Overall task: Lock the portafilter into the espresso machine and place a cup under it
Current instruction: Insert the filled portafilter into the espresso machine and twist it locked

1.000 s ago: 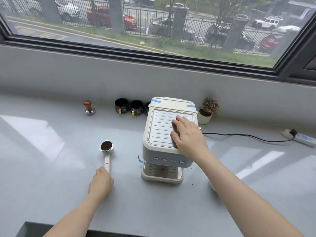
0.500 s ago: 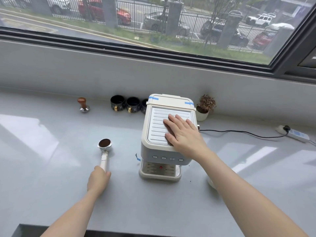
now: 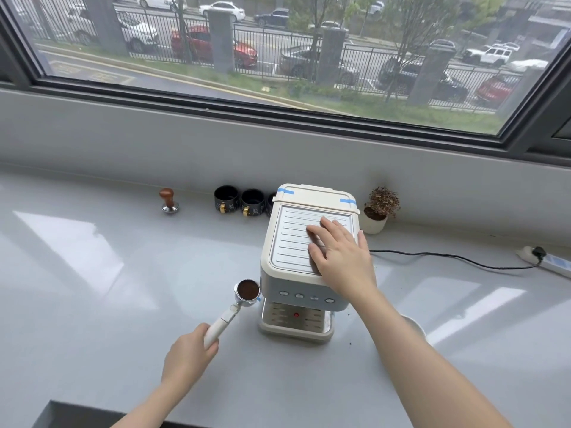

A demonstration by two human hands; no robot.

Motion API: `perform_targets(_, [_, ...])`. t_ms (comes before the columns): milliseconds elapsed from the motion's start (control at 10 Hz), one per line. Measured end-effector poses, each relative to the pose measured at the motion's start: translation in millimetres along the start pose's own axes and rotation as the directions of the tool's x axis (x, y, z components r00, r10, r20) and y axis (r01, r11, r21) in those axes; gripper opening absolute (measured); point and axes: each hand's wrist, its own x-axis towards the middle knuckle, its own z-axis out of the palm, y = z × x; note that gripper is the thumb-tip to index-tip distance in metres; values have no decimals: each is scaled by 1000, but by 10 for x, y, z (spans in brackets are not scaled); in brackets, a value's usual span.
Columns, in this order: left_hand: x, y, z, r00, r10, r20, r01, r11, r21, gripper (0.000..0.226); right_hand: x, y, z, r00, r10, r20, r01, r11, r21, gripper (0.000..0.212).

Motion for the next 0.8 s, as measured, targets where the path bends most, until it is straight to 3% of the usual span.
perform_targets(500, [-127,656,-147,991,117,57,-101,967,-234,4,4,7,-49,996,-27,81,28,1000,-7,45])
perform_targets(800, [30,797,-218,984,147,100,-126,974,-188,10,1,22,-39,997,-27,70,28,1000,-10,45])
